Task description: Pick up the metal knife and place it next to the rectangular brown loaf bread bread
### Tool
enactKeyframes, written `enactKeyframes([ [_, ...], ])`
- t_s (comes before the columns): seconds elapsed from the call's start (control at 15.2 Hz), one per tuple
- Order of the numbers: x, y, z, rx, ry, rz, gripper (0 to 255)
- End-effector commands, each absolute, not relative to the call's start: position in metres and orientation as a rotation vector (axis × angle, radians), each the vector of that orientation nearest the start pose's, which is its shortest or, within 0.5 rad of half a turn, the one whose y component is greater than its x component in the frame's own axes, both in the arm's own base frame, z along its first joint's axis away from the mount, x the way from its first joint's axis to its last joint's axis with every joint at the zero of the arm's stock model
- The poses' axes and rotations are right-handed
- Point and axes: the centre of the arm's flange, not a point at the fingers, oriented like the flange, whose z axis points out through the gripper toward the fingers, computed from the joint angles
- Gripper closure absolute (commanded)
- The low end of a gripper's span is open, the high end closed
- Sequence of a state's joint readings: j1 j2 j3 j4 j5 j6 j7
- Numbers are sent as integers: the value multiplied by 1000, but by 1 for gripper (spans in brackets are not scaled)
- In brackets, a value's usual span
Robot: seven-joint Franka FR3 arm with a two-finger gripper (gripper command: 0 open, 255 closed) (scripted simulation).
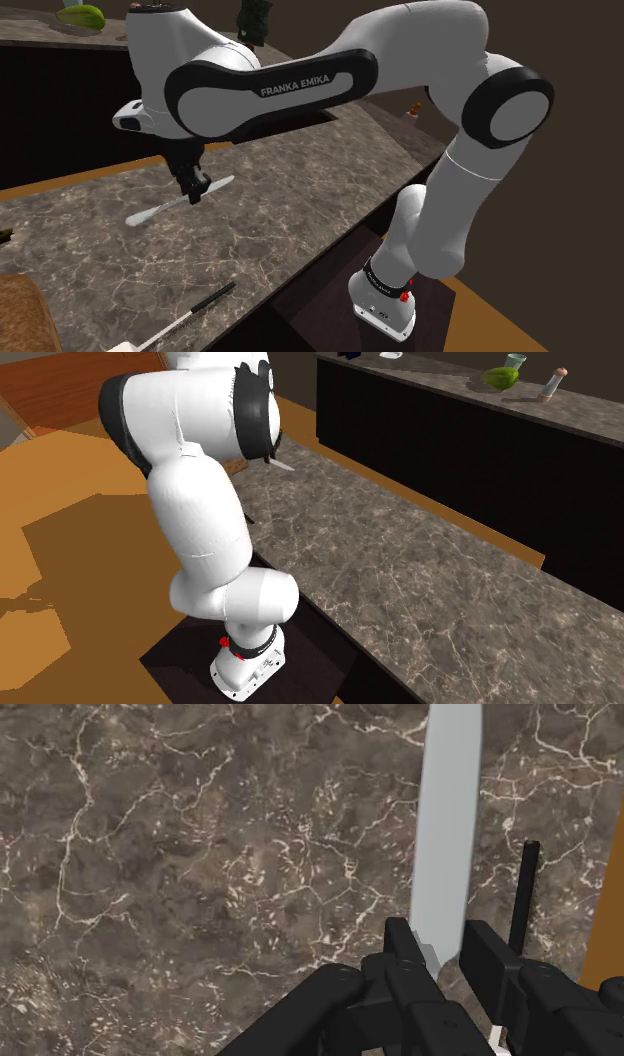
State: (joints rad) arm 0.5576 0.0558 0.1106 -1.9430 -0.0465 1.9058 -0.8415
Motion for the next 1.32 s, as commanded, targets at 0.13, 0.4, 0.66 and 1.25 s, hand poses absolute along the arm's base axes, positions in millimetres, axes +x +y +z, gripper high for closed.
enactKeyframes([
  [0.13,471,389,442,-2288,-2189,151,255],
  [0.4,499,434,442,-2288,-2189,151,255],
  [0.66,526,479,442,-2288,-2189,151,255],
  [1.25,532,489,400,-2288,-2189,151,255],
])
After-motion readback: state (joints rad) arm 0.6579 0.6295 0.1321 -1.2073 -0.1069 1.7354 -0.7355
